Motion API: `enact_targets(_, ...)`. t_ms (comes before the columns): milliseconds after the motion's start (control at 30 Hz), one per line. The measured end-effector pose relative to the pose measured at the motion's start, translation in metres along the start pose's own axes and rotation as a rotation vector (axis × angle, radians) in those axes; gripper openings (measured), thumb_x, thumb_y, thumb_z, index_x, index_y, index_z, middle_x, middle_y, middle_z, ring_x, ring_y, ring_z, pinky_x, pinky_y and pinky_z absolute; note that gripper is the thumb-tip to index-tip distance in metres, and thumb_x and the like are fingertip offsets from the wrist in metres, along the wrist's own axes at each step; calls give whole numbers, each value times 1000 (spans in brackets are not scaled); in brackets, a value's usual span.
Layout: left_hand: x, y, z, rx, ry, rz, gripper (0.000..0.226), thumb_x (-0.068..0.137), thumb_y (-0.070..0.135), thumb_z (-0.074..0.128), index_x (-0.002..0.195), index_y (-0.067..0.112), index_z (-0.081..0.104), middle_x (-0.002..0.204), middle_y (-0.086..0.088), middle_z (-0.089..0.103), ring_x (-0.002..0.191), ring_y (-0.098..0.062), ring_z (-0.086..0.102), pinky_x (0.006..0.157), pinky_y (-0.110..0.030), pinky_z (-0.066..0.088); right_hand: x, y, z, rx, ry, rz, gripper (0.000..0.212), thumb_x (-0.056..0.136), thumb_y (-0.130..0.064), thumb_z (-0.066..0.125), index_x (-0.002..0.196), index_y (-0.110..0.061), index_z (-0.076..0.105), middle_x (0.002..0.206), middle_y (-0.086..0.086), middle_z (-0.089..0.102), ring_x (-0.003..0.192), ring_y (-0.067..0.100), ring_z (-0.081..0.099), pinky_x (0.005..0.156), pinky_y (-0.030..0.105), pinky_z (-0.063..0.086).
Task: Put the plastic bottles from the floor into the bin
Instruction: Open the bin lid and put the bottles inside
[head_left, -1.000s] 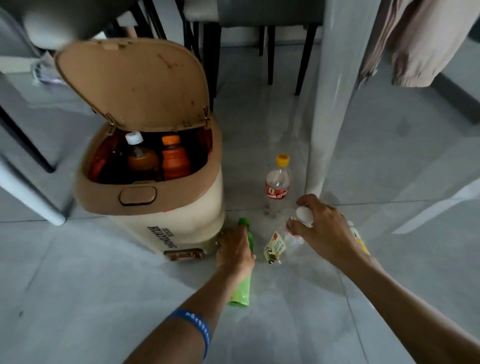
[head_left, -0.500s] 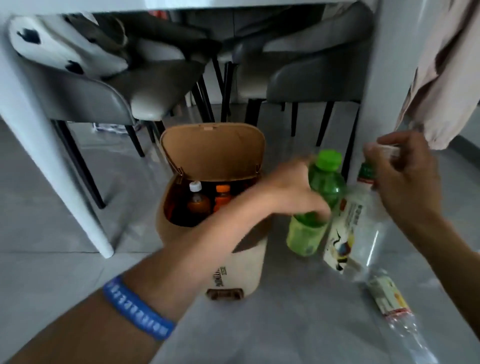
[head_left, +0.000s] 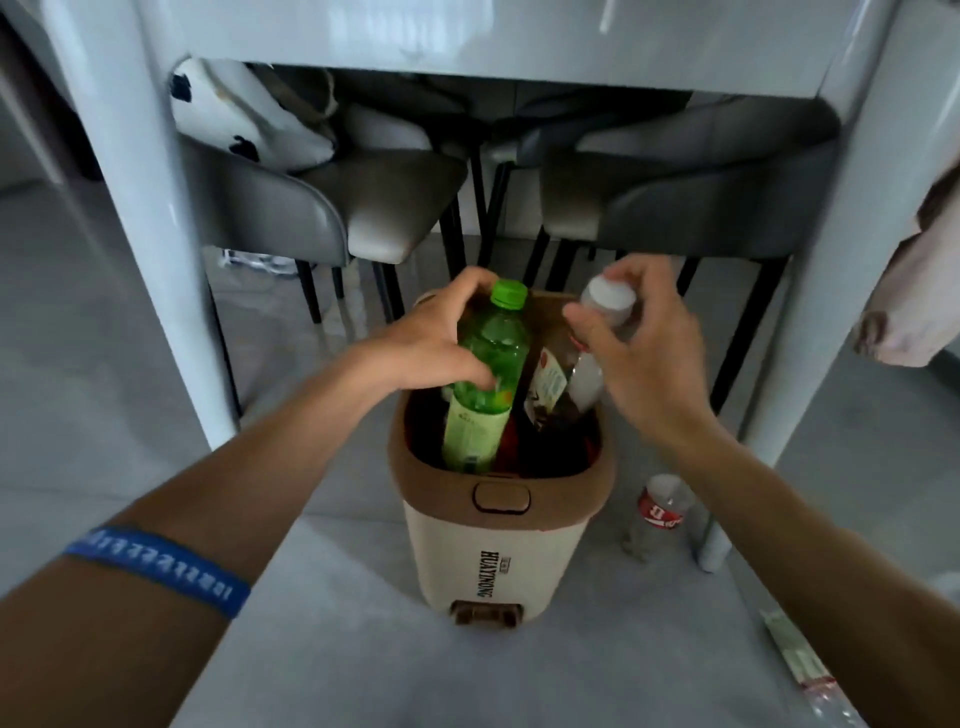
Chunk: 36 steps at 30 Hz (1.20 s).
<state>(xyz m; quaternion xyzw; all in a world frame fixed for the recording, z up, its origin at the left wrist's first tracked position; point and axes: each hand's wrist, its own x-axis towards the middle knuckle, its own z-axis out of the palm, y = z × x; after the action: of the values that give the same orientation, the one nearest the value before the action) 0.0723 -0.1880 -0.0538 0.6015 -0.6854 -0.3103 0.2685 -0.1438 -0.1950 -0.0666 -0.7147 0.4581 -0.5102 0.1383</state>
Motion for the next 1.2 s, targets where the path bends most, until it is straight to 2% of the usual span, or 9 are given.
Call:
enact_targets(100, 1, -4, 1, -12, -6, 57, 89, 62, 15, 83, 125, 53, 35, 127, -5, 52, 113, -27, 57, 93, -51, 54, -10, 19, 22, -189, -126, -12, 36, 86, -41, 67, 110, -29, 44, 101, -1, 63, 93, 20, 58, 74, 47, 53)
enact_targets(267, -5, -24, -3, 49, -154, 115, 93, 69, 2, 79, 128, 59, 37, 132, 5, 50, 113, -21, 59, 88, -46, 58, -14, 38, 33, -333, -190, -43, 35, 87, -35, 69, 108, -24, 43, 95, -3, 62, 86, 24, 62, 69, 40, 51)
enact_targets(500, -4, -67, 18, 357, -293, -105, 47, 67, 18, 80, 102, 40, 59, 111, 5, 62, 102, -21, 62, 83, -46, 58, 3, 26, 38, -361, -189, -139, 33, 83, -38, 72, 98, -21, 48, 85, 1, 63, 76, 21, 61, 62, 38, 53)
enact_targets(600, -2, -74, 25, 506, -268, -115, 20, 70, 31, 73, 88, 38, 68, 110, 7, 63, 99, -19, 63, 84, -41, 57, -1, 34, 43, -528, -425, -66, 27, 85, -36, 69, 94, -25, 46, 92, 2, 62, 83, 23, 61, 75, 42, 50)
enact_targets(733, 3, -74, 36, 587, -238, -86, 35, 80, 17, 68, 112, 31, 70, 107, 5, 58, 102, -24, 60, 78, -32, 49, -23, 61, 54, -887, -731, -23, 11, 88, -21, 61, 97, -22, 66, 114, 8, 61, 116, 29, 49, 97, 50, 38)
enact_targets(867, 7, -73, 42, 617, -190, -69, 32, 79, 18, 66, 106, 33, 69, 118, -2, 56, 106, -29, 56, 84, -38, 47, -26, 70, 57, -852, -633, -102, 16, 87, -19, 55, 97, -23, 67, 107, 5, 66, 108, 29, 49, 92, 47, 36)
enact_targets(967, 15, -55, 50, 569, -112, -30, 23, 82, 18, 66, 103, 26, 70, 105, 2, 69, 101, -23, 63, 89, -42, 51, -31, 81, 42, -632, -452, -130, 15, 88, -21, 54, 95, -22, 68, 107, -1, 67, 105, 25, 51, 89, 43, 38)
enact_targets(1067, 25, -6, 73, 452, 28, 131, 21, 88, 24, 61, 105, 34, 68, 105, 10, 68, 95, -16, 64, 86, -42, 54, -45, 100, 8, -507, -330, -89, 12, 85, -20, 57, 90, -19, 68, 100, 1, 67, 99, 24, 56, 87, 40, 44)
enact_targets(1200, 34, 64, 141, 350, 97, 408, 26, 91, 24, 60, 116, 23, 67, 117, 3, 68, 105, -17, 64, 86, -37, 53, -75, 137, -44, -470, -192, 40, 10, 81, -7, 63, 86, -12, 71, 94, 7, 71, 86, 25, 62, 76, 26, 43)
